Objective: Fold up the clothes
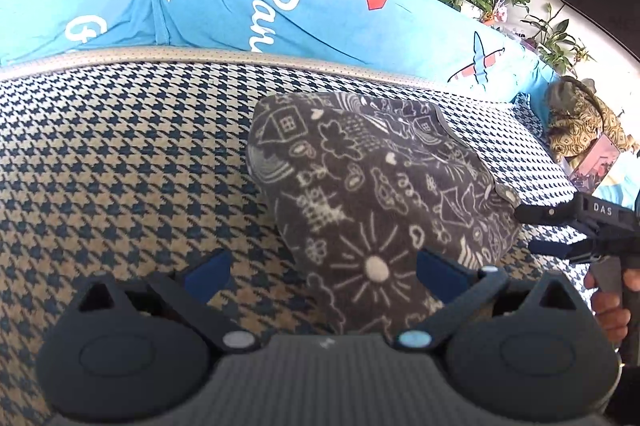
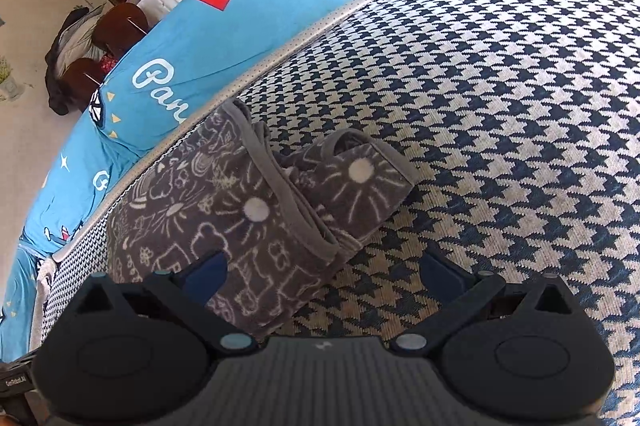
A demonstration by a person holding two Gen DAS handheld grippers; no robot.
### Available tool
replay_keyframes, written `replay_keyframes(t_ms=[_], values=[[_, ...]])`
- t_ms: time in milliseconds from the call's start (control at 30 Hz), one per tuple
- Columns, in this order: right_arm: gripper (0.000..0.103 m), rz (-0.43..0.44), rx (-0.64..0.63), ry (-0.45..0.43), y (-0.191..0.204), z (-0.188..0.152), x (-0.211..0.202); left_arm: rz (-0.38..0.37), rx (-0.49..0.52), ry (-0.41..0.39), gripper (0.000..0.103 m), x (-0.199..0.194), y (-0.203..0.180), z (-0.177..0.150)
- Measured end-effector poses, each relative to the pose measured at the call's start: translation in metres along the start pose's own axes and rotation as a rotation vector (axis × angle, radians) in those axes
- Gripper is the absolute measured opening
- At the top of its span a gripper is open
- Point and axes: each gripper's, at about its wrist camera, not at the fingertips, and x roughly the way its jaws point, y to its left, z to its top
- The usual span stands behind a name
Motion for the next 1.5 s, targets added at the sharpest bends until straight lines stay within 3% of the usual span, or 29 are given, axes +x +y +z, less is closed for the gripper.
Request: replay_keyframes(t_ms=[367, 767, 1000, 1333, 1500], values=[[0.103, 0.008, 0.019, 0.002, 0.001, 0.007, 0.024, -0.038, -0.022, 0.042, 0.103, 0.038, 0.002, 0.009], [0.103, 0.025, -0.072, -0.003, 0.027, 0.009, 0.05, -0.066, -0.031, 0.058, 0.103, 0.063, 0.0, 0.017], [0.103, 0.042, -0.064, -0.016, 0.026, 0.011, 0.053, -0.094, -0.044, 0.059, 0.103, 0.072, -0.003, 0.021], [0.093, 0.059, -0.055, -0.022, 0.025, 0.014, 0.056, -0.118, -0.087, 0.073, 0.103, 0.09, -0.006, 0.025], [0.093, 0.062, -0.032, -0.02, 0.02, 0.014, 0.054, -0.134, -0.1, 0.077, 0.103, 0.094, -0.002, 0.023]])
